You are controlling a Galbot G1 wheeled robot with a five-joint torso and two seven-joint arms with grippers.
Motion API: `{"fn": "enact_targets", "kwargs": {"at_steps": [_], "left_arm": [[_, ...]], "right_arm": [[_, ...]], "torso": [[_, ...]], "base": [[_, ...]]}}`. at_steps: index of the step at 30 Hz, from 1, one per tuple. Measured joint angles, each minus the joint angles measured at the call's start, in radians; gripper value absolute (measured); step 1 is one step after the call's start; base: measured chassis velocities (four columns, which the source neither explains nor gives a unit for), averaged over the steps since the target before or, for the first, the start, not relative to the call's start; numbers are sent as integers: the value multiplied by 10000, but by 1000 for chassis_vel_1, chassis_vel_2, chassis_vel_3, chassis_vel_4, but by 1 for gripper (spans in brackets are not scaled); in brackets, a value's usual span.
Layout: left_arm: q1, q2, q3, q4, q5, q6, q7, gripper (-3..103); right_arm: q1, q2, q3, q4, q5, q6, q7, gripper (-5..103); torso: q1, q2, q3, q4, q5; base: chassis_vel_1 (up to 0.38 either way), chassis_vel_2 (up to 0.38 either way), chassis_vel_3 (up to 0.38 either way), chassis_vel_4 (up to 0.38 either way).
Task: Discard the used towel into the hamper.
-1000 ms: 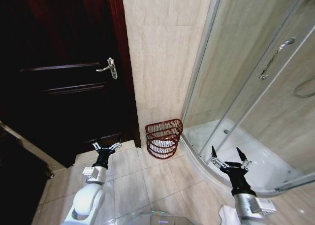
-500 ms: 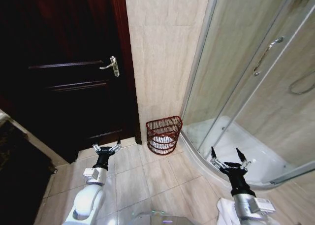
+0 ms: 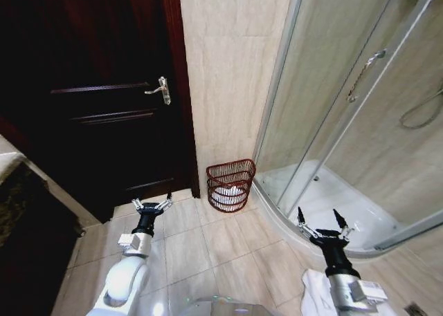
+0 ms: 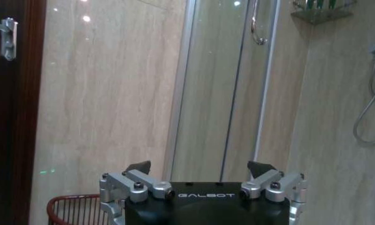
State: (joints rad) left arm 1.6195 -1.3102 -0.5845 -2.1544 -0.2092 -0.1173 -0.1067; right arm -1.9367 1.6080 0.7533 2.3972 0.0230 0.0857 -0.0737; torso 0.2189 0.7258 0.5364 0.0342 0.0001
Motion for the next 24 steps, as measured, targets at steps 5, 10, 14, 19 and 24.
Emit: {"fn": "enact_targets", "kwargs": {"at_steps": [5,10,14,19,24], "left_arm": [[-19,-134,228,-34,277,13,-24,100],[-23,-153,401,-49,537,-3,-45,100],[-144,-124,622,45,559,-45,-51,100],[-348,-105,738,426,601,-389,63,100],[-421,-255,776,729,753,-757,114,100]], "right_arm": [[34,0,-67,-56,-29,0,-5,100],[57,0,8,-204,13,88,64,100],[117,0,-29,-490,-112,440,292,100],[140,0,-17,-741,-418,830,455,100],[-22,0,-26,-809,-565,1091,563,100]], "torso": [[0,0,0,-1,0],[-1,1,-1,0,1],[-2,1,-1,-1,2],[-1,0,0,-1,0],[2,-1,1,-1,-1]], "base": [[80,-80,-81,82],[61,-88,-71,93],[54,-59,-49,68],[10,-8,-8,12],[0,0,0,0]]}}
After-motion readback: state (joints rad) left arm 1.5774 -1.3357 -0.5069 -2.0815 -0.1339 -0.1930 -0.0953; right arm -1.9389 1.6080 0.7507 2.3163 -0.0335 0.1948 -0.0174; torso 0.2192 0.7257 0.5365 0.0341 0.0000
